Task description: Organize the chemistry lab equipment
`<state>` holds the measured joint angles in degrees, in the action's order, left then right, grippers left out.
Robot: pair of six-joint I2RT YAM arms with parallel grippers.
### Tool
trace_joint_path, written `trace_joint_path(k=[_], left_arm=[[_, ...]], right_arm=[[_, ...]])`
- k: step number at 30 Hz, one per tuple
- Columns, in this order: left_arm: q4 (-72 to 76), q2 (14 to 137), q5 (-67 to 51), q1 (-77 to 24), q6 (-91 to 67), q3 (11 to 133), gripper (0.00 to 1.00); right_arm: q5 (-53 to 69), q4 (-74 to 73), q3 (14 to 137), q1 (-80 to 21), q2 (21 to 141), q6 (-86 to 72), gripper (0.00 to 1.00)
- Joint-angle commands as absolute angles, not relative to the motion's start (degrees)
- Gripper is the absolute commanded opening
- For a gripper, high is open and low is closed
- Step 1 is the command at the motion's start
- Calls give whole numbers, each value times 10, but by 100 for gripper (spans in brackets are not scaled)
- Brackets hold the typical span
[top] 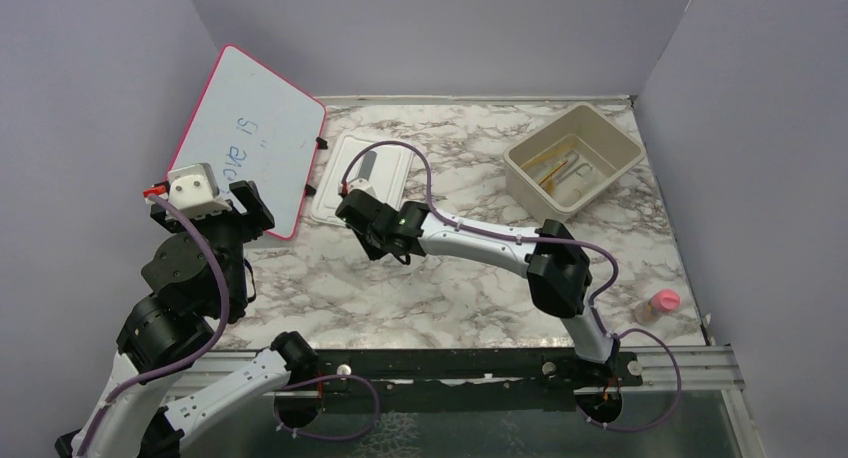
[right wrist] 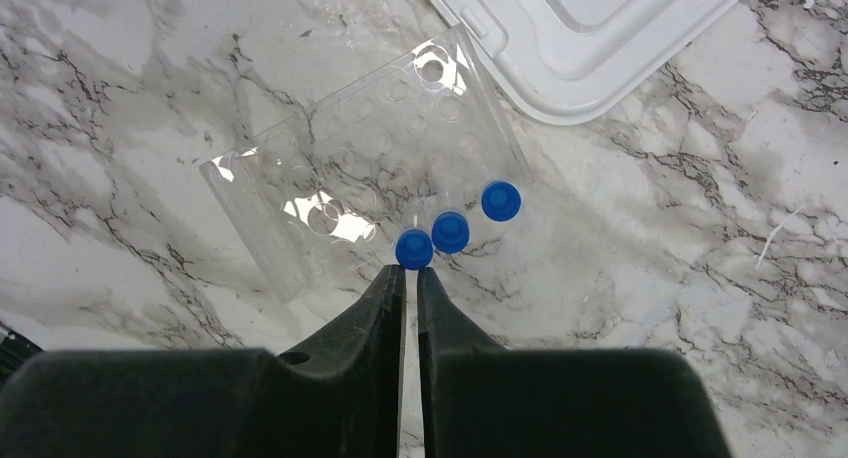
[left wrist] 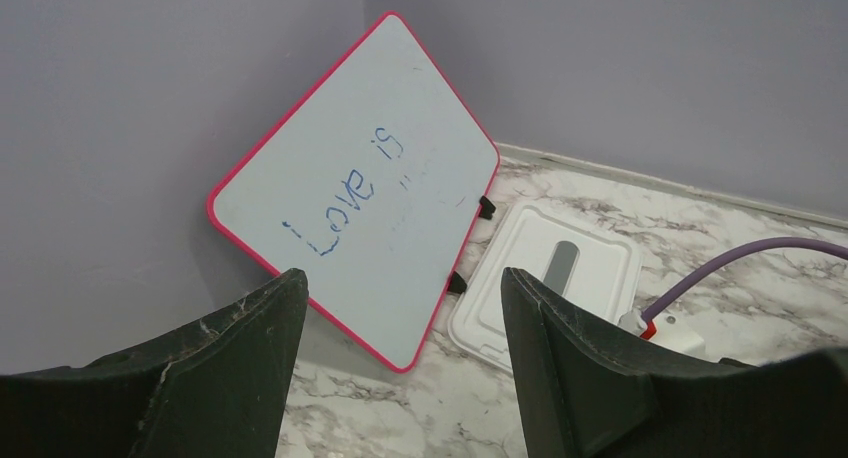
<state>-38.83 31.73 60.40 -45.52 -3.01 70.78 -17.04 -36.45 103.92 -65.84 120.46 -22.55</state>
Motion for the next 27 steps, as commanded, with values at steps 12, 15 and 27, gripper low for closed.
trace_joint_path(k=[12, 15, 27], left_arm=[[-386, 321, 586, -459, -35, 704, 74], [-387, 322, 574, -459, -38, 703, 74], [-385, 332, 409, -460, -116, 653, 80]], right_arm=[[-156, -325, 1025, -662, 1160, -241, 22], [-160, -287, 974, -661, 1101, -248, 29], [-267, -347, 798, -526, 963, -280, 50]])
